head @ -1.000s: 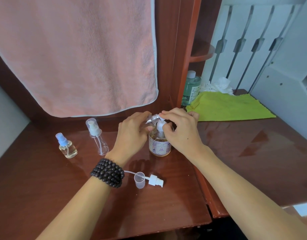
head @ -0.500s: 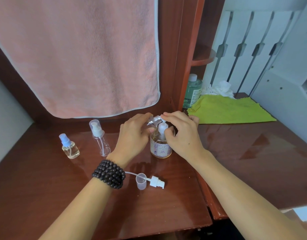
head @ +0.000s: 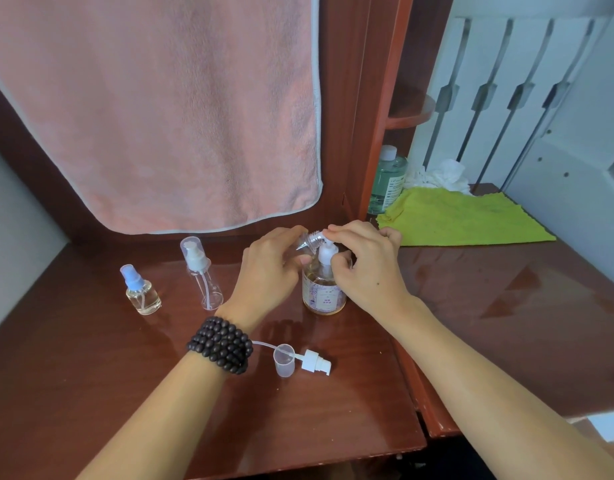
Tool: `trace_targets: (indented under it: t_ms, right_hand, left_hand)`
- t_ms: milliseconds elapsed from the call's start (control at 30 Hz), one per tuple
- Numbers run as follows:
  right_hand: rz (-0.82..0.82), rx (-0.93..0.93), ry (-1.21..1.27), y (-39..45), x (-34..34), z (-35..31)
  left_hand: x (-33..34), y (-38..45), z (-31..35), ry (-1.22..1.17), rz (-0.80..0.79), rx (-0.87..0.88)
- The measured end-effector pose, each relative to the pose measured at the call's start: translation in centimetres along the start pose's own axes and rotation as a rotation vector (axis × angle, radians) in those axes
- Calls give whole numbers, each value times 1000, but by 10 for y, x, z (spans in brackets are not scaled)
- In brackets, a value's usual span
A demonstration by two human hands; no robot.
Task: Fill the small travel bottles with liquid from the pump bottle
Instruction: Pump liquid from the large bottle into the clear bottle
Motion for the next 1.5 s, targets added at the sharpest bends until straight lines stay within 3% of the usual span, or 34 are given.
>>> trace_targets:
  t_ms: [1500]
  right_hand:
    - [-43,9,40,-1,-3,0]
  left_hand:
    - [-3,1,4,-1,-16,-23]
Point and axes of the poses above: each hand's wrist, its own y-axis towards the middle knuckle, its own x-axis out of the palm, z = x × y, the point moved 5 cm from there along y, towards the middle knuckle, and after that the axes turned 8 degrees about z, right-handed, at the moved point
